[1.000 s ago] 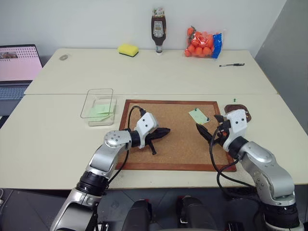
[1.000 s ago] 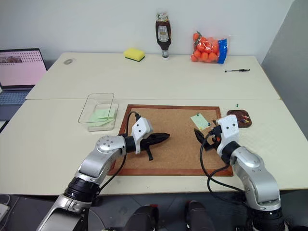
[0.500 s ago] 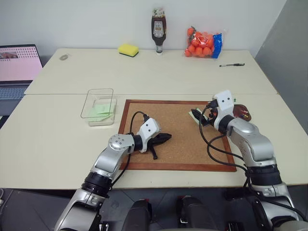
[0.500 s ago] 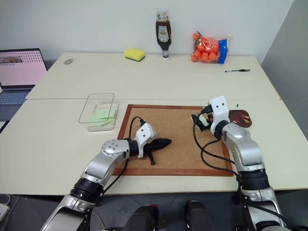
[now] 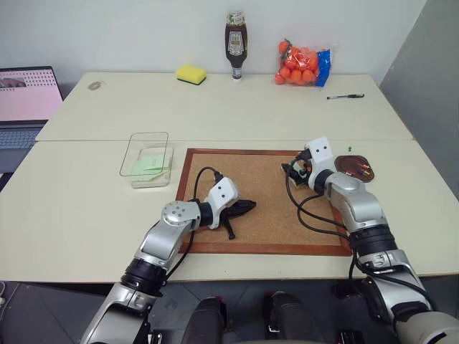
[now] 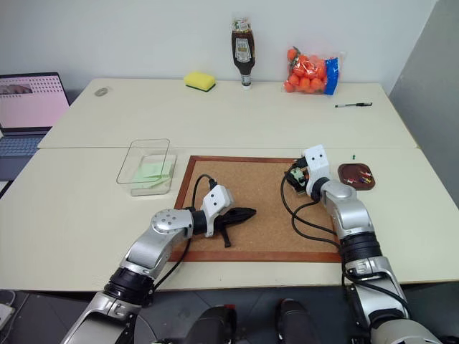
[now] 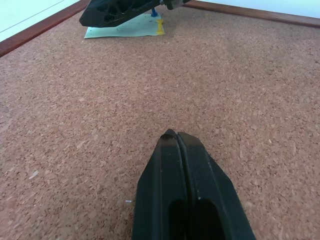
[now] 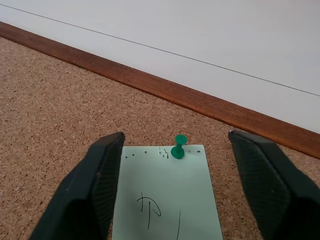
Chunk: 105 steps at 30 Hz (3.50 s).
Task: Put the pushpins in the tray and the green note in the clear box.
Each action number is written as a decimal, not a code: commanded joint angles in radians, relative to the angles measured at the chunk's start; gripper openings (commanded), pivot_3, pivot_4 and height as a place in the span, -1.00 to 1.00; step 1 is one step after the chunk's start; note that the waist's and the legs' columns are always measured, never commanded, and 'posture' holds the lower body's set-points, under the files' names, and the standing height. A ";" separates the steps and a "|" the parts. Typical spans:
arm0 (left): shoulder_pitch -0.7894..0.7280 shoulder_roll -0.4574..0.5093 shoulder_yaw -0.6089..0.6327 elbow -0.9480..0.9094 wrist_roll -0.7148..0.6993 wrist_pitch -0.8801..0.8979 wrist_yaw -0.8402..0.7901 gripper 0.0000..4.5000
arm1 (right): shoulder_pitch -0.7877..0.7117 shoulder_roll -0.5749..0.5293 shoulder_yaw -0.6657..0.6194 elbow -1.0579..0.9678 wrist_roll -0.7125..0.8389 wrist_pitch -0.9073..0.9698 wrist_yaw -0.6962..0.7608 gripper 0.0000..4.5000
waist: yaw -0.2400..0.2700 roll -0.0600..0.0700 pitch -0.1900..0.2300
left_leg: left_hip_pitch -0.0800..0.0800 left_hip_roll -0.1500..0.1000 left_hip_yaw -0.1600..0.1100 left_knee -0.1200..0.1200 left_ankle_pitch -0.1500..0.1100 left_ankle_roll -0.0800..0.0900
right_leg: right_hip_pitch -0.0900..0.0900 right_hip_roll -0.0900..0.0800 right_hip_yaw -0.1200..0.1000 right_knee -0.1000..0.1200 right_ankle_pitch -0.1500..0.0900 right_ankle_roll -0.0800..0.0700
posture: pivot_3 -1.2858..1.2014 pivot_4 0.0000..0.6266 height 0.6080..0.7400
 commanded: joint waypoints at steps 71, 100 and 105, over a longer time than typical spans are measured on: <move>0.058 0.013 -0.057 -0.064 0.030 0.035 -0.026 -1.00 | 0.104 -0.167 -0.274 -0.072 -0.007 -0.026 -0.142 -0.02 | 0.001 0.003 -0.002 | 0.003 0.000 0.004 -0.001 0.000 0.000 | 0.001 0.001 0.004 -0.001 0.000 0.001 | 0.03 -0.52 1.00; 0.054 0.019 -0.062 -0.056 0.035 0.025 -0.041 -1.00 | 0.286 -0.056 -0.094 -0.402 0.055 0.083 -0.032 0.35 | 0.001 0.004 -0.002 | 0.002 0.000 0.004 0.000 0.000 0.001 | 0.001 0.001 0.003 -0.001 0.001 0.002 | 0.03 -0.52 1.00; 0.053 0.020 -0.062 -0.055 0.036 0.025 -0.041 -1.00 | 0.267 -0.046 -0.092 -0.359 0.038 0.061 -0.036 0.14 | 0.001 0.004 -0.002 | 0.003 0.000 0.003 0.000 0.000 0.001 | 0.001 0.001 0.003 -0.001 0.001 0.002 | 0.03 -0.52 1.00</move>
